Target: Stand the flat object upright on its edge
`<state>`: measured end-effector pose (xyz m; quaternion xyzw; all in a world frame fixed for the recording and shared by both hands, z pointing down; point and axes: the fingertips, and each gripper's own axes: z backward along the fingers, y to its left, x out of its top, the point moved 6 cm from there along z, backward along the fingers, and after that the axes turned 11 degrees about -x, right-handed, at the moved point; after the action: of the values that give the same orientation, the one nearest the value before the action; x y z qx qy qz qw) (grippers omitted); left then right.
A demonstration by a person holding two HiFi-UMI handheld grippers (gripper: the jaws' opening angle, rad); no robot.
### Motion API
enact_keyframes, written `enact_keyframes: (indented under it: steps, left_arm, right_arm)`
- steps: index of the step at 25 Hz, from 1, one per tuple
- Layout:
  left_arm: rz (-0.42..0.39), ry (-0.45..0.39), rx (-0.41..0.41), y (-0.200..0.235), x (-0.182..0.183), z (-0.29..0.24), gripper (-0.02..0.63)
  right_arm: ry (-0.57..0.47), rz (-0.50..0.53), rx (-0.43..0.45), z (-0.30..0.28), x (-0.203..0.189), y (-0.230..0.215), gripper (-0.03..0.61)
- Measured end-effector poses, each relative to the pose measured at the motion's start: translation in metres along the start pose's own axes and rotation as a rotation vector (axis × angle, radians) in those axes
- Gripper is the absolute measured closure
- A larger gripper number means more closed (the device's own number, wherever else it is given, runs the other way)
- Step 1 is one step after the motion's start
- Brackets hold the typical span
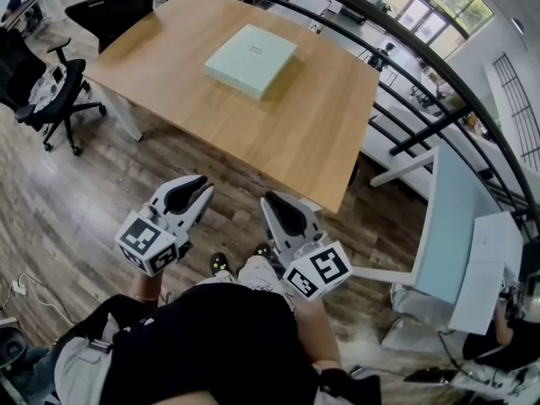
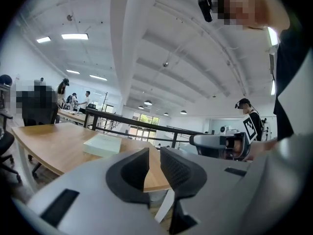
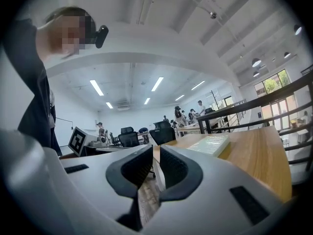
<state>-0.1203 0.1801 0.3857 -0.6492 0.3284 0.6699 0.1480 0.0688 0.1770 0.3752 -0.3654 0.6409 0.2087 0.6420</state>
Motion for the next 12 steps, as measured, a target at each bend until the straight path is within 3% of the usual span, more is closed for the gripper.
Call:
enact_keyframes:
  steps: [12]
  left_arm:
    - [-0.019, 0.003, 0.127, 0.04, 0.013, 0.004, 0.551]
  right_arm:
    - [-0.047, -0.013, 0.067, -0.052, 0.011, -0.035, 0.546]
